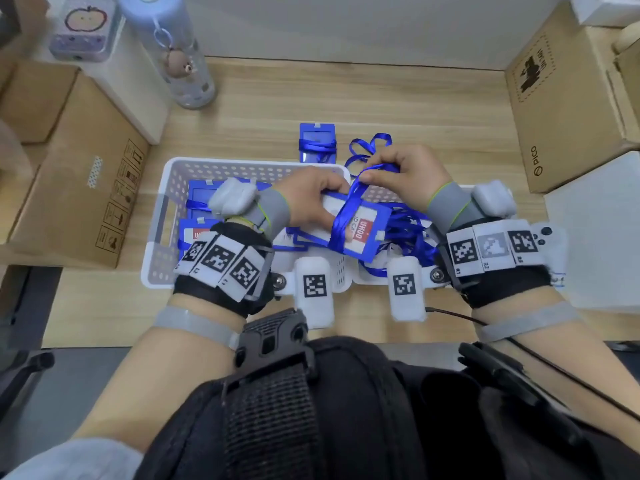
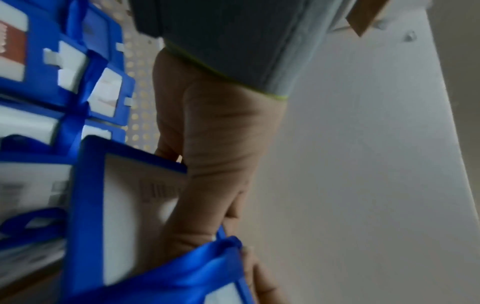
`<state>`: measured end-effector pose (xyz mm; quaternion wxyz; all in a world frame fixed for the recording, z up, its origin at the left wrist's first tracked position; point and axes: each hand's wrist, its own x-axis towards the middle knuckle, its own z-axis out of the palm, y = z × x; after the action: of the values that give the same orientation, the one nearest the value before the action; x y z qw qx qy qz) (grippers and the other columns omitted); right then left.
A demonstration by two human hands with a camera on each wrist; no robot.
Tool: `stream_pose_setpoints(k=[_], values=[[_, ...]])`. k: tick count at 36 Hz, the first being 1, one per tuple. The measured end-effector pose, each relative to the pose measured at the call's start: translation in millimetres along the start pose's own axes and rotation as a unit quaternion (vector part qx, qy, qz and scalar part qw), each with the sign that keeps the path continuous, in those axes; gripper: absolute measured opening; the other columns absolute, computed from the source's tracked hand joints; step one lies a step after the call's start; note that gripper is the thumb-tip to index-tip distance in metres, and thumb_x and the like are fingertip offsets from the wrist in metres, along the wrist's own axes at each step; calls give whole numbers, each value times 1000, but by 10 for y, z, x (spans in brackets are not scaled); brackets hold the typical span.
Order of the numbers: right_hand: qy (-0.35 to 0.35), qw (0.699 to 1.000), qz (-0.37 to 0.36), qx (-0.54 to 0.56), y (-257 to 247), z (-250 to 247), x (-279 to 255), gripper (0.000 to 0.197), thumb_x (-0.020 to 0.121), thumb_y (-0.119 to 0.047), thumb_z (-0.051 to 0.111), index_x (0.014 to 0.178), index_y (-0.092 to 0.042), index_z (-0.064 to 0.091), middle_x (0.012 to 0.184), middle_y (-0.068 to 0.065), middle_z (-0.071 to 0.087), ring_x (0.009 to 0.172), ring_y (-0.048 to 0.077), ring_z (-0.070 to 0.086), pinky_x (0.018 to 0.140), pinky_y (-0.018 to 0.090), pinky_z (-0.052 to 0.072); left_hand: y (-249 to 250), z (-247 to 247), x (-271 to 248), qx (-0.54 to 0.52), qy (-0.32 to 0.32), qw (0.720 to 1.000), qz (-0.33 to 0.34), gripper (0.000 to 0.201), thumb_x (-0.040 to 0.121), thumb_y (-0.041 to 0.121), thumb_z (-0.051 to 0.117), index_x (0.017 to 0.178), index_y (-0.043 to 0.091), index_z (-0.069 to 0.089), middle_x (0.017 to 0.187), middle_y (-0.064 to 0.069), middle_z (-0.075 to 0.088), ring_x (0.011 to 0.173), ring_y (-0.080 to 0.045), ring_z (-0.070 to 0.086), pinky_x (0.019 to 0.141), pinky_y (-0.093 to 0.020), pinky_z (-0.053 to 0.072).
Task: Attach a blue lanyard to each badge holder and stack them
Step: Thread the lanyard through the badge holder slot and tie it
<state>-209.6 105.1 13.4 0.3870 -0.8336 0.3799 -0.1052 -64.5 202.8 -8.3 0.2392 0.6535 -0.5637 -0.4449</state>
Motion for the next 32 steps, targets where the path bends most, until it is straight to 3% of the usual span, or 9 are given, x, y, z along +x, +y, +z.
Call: stream_pose_setpoints(k=[4,7,9,11,15,20,22,27,32], values=[[-51,998,34,-15,75,82,-24,18,90,-8,51,92,0,66,86,27,63,78,34,55,73,32,45,11,-19,-23,-162,56,985,7,31,54,18,81,75,22,58,69,15,61,63,5,52,66,-12,46],[-77,996,35,-18,40,96,-68,23,92,-3,44,79,-13,60,72,4,56,66,20,46,55,16,36,28,-16,10,-220,140,965,-22,33,50,33,73,76,22,55,79,2,61,74,-9,54,72,-26,50],[-111,993,22,-17,9,96,-87,20,94,-11,45,81,-18,59,66,-10,48,58,2,43,52,6,34,34,-27,26,-222,185,955,-57,25,59,29,70,76,21,54,80,-2,60,75,-16,55,72,-32,50],[-142,989,23,-30,-3,110,-89,21,94,-20,49,87,-9,65,59,-8,46,48,1,42,51,9,34,-25,-45,64,-200,231,948,-92,23,67,27,72,71,23,50,72,4,56,68,-12,52,66,-29,46],[-163,984,6,-78,-15,88,-69,35,90,-28,55,66,-3,58,54,-2,46,49,4,44,53,13,33,-115,-89,83,-93,277,948,-127,33,75,29,72,64,25,41,64,10,47,63,-11,44,54,-20,36],[-121,988,-18,-92,-94,15,-14,11,85,-25,63,86,-16,70,60,-11,56,47,-4,53,56,8,38,-64,-93,39,-18,251,955,-157,30,48,44,59,62,24,41,67,6,51,71,-20,46,64,-25,35],[-78,994,-23,-75,-118,23,19,9,81,-20,68,88,-16,71,66,-3,61,51,0,55,65,15,45,-54,-92,32,-6,238,959,-154,32,47,45,61,60,23,41,63,7,48,69,-20,45,63,-25,34],[9,997,-40,-73,-177,56,106,11,75,-14,72,86,-14,71,70,0,61,64,10,55,66,17,42,-12,-86,47,-7,242,962,-124,44,49,50,64,73,14,56,73,-3,55,67,-20,44,61,-30,36],[38,996,-39,-66,-202,91,163,20,72,-10,69,91,-15,67,67,-4,62,56,-1,54,71,15,44,36,-73,93,-7,255,959,-121,44,66,42,77,58,22,39,59,4,44,63,-20,39,55,-29,31]])
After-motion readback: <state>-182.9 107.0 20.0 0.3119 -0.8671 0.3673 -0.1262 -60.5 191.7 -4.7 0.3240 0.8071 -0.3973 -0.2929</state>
